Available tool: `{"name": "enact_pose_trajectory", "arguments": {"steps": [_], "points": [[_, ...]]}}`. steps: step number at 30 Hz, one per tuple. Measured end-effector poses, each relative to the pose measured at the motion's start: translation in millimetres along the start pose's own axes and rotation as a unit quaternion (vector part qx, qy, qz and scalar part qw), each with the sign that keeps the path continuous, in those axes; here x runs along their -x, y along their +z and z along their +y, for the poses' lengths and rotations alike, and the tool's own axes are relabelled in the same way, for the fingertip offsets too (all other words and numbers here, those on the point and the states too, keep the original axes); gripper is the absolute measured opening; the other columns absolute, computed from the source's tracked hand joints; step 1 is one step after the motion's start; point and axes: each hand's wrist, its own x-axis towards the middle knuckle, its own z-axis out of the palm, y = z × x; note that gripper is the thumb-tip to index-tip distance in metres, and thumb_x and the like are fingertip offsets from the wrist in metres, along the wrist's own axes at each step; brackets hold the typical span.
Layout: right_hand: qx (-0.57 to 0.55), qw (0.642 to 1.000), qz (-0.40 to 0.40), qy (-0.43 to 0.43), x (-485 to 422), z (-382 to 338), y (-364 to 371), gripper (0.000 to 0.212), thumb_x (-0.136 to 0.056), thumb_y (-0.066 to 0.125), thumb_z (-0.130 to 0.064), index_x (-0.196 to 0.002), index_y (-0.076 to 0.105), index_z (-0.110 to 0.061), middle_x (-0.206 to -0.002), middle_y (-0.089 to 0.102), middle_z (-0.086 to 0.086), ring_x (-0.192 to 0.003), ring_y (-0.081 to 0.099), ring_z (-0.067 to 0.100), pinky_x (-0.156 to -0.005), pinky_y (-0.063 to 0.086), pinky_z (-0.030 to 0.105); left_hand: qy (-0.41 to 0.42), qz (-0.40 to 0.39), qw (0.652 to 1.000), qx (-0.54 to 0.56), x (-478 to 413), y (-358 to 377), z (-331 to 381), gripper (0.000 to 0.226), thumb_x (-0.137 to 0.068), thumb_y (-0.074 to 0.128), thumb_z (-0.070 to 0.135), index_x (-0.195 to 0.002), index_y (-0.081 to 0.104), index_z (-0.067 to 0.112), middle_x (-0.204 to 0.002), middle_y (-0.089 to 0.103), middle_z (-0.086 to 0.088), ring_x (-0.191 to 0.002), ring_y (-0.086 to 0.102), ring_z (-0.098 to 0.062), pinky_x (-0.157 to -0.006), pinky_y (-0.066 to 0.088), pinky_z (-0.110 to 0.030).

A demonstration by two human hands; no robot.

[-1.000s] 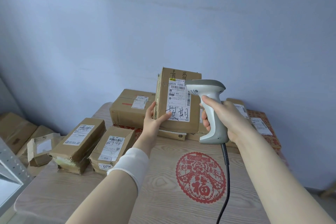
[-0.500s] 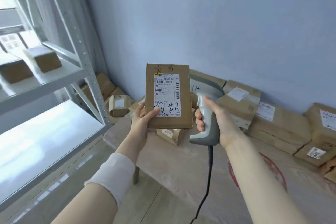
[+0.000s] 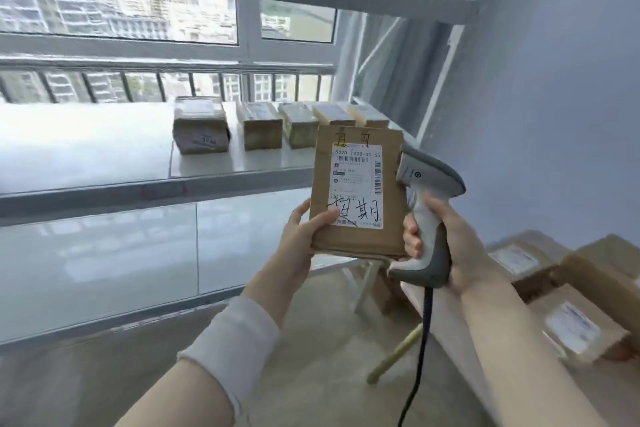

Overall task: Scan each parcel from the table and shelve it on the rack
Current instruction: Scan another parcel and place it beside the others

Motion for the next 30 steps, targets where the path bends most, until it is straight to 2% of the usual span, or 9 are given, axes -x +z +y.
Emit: {"name": "enact_pose_trajectory", "arguments": {"steps": [3, 8, 11, 14, 16, 19, 23, 26, 30], "points": [[0.029, 0.998, -0.058, 0.017, -34, 16, 70, 0.035, -0.089, 0.046, -0.040, -0.070, 0.046, -0.010, -0.049, 0.046, 0.000, -0.038, 0.041, 0.011, -0.038, 0.036, 0.019, 0.017, 0.045, 0.999, 0.009, 9, -67, 42, 0.073, -0.071, 0.077, 0.024, -0.137, 0.044, 0.018, -0.112, 0.070, -0.003, -0.071, 0.069, -0.006, -0.051, 0.048, -0.016], [-0.001, 0.988, -0.152, 0.025, -97, 40, 174, 0.030, -0.094, 0.044, -0.035, -0.076, 0.050, -0.012, -0.054, 0.046, 0.001, -0.038, 0.041, 0.010, -0.036, 0.035, 0.018, 0.050, 0.127, 0.991, 0.013, 14, -165, 103, 0.056, -0.075, 0.074, 0.025, -0.127, 0.054, 0.020, -0.100, 0.073, 0.003, -0.073, 0.066, -0.007, -0.065, 0.046, -0.023], [0.002, 0.982, -0.184, 0.032, -136, 48, 226, 0.027, -0.092, 0.046, -0.033, -0.076, 0.050, -0.012, -0.051, 0.047, 0.001, -0.036, 0.042, 0.011, -0.035, 0.035, 0.017, 0.055, 0.175, 0.983, 0.009, 6, -213, 137, 0.045, -0.079, 0.071, 0.023, -0.121, 0.058, 0.016, -0.099, 0.074, -0.001, -0.071, 0.070, -0.011, -0.055, 0.051, -0.021], [-0.002, 0.976, -0.214, 0.038, -178, 54, 267, 0.028, -0.093, 0.046, -0.033, -0.076, 0.050, -0.011, -0.052, 0.047, 0.002, -0.037, 0.042, 0.011, -0.036, 0.036, 0.017, 0.057, 0.193, 0.979, 0.010, -9, -250, 171, 0.020, -0.087, 0.061, 0.021, -0.106, 0.063, 0.017, -0.077, 0.075, 0.003, -0.057, 0.069, -0.007, -0.044, 0.049, -0.017], [-0.015, 0.973, -0.227, 0.045, -205, 56, 292, 0.028, -0.094, 0.045, -0.030, -0.075, 0.049, -0.010, -0.051, 0.047, 0.002, -0.035, 0.042, 0.011, -0.035, 0.035, 0.017, 0.052, 0.212, 0.976, 0.013, -20, -273, 191, 0.018, -0.088, 0.060, 0.023, -0.105, 0.064, 0.018, -0.074, 0.074, 0.003, -0.056, 0.069, -0.009, -0.044, 0.050, -0.018], [-0.012, 0.969, -0.240, 0.057, -241, 58, 325, 0.026, -0.092, 0.049, -0.030, -0.075, 0.049, -0.010, -0.051, 0.048, 0.002, -0.036, 0.042, 0.011, -0.035, 0.035, 0.018, 0.017, 0.245, 0.969, 0.017, -37, -307, 215, 0.030, -0.084, 0.065, 0.029, -0.111, 0.065, 0.017, -0.085, 0.074, -0.001, -0.068, 0.070, -0.017, -0.052, 0.054, -0.025], [0.004, 0.969, -0.237, 0.078, -282, 66, 365, 0.025, -0.094, 0.048, -0.031, -0.079, 0.050, -0.011, -0.053, 0.048, 0.001, -0.038, 0.042, 0.010, -0.037, 0.036, 0.017, -0.017, 0.262, 0.964, 0.036, -58, -347, 239, 0.017, -0.084, 0.066, 0.027, -0.097, 0.066, 0.016, -0.073, 0.074, -0.002, -0.058, 0.070, -0.018, -0.046, 0.053, -0.024], [0.009, 0.970, -0.224, 0.088, -309, 73, 392, 0.023, -0.095, 0.048, -0.032, -0.084, 0.049, -0.011, -0.054, 0.048, 0.001, -0.039, 0.042, 0.011, -0.038, 0.036, 0.016, -0.042, 0.259, 0.964, 0.040, -78, -375, 259, 0.023, -0.082, 0.068, 0.025, -0.102, 0.066, 0.014, -0.081, 0.075, -0.006, -0.070, 0.070, -0.023, -0.055, 0.058, -0.030], [0.008, 0.976, -0.201, 0.080, -331, 84, 420, 0.023, -0.094, 0.049, -0.032, -0.086, 0.048, -0.011, -0.054, 0.049, 0.001, -0.040, 0.042, 0.010, -0.039, 0.037, 0.017, -0.064, 0.240, 0.968, 0.031, -102, -401, 277, 0.021, -0.081, 0.069, 0.023, -0.098, 0.064, 0.012, -0.087, 0.073, -0.010, -0.083, 0.067, -0.029, -0.079, 0.055, -0.041]]}}
